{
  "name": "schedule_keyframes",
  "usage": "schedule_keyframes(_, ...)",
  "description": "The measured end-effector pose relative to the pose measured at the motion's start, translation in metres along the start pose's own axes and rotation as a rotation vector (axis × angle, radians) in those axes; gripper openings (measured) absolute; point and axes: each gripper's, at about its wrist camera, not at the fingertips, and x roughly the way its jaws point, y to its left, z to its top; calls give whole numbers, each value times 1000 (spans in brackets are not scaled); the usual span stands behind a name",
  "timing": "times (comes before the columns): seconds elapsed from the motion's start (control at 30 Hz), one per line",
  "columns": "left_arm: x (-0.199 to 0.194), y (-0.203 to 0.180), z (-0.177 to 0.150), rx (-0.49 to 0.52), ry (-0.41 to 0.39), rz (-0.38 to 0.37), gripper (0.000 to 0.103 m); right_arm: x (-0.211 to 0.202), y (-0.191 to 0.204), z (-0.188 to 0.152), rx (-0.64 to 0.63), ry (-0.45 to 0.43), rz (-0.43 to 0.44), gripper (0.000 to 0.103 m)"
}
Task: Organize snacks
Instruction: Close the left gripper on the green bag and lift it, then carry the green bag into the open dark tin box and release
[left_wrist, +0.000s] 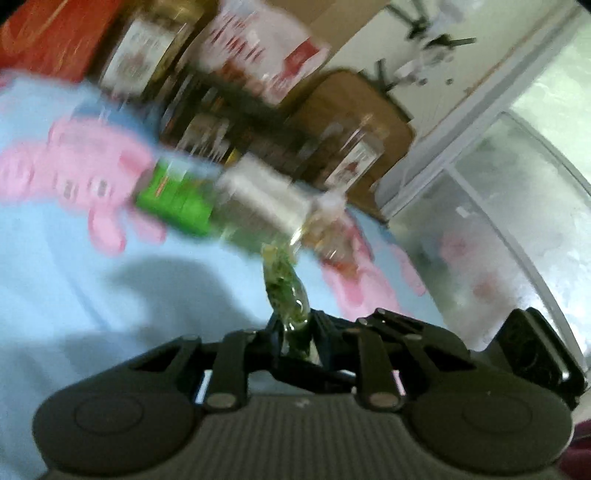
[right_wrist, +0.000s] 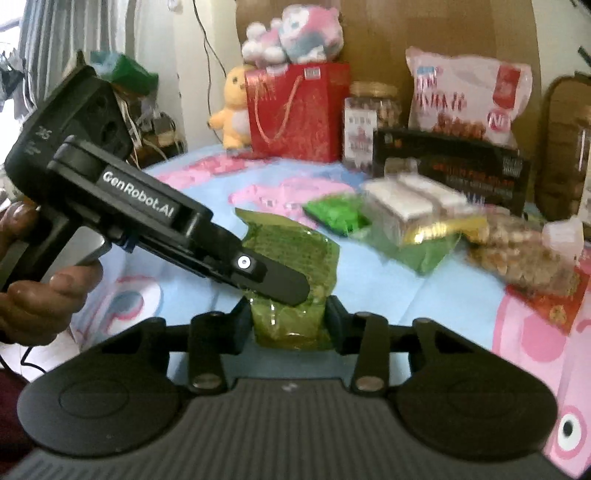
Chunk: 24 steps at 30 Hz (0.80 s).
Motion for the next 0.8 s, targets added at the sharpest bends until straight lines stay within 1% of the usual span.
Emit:
schedule_keyframes(0.07,-5,-12,19,45,-33,-1,18,-5,-3,13,-1,-54,5,44)
schedule_keyframes(0.13,-4,-21,46,76,-60,4,18,-6,-11,32,1,-99,6,44)
schedule_keyframes(0.2,5,-29,76,89,-82,9,18,-2,-24,54,-14,-134,-7,44)
schedule_keyframes(0.27,23,-32,110,108,-96,21,19,5,-43,77,-15,-160,-27,44)
schedule_keyframes(0.37,58,-23,152,82,-88,40,19,25,-82,108,13,-156,-59,44)
schedule_keyframes(0.43,86,-12,177,75,-72,67,20,52,-111,124,57,-125,-77,44)
schedule_keyframes(0.5,112,0,196,55,-53,98,21,81,-138,136,99,-88,-99,44)
schedule_keyframes(0.6,139,17,209,32,-43,128,24,111,-162,139,147,-41,-130,43)
schedule_keyframes(0.63,147,21,212,18,-33,133,24,116,-165,136,150,-34,-136,44)
schedule_keyframes(0.67,153,26,213,8,-24,146,24,124,-169,137,155,-16,-140,48)
schedule_keyframes(0.7,159,30,213,4,-13,160,27,128,-174,135,163,1,-141,52)
schedule_keyframes(0.73,164,33,212,6,-2,172,32,127,-178,133,173,-2,-135,54)
schedule_keyframes(0.77,167,35,210,11,7,196,34,128,-178,131,178,-4,-119,54)
schedule_keyframes(0.8,167,36,208,17,2,202,42,123,-178,130,175,-13,-119,54)
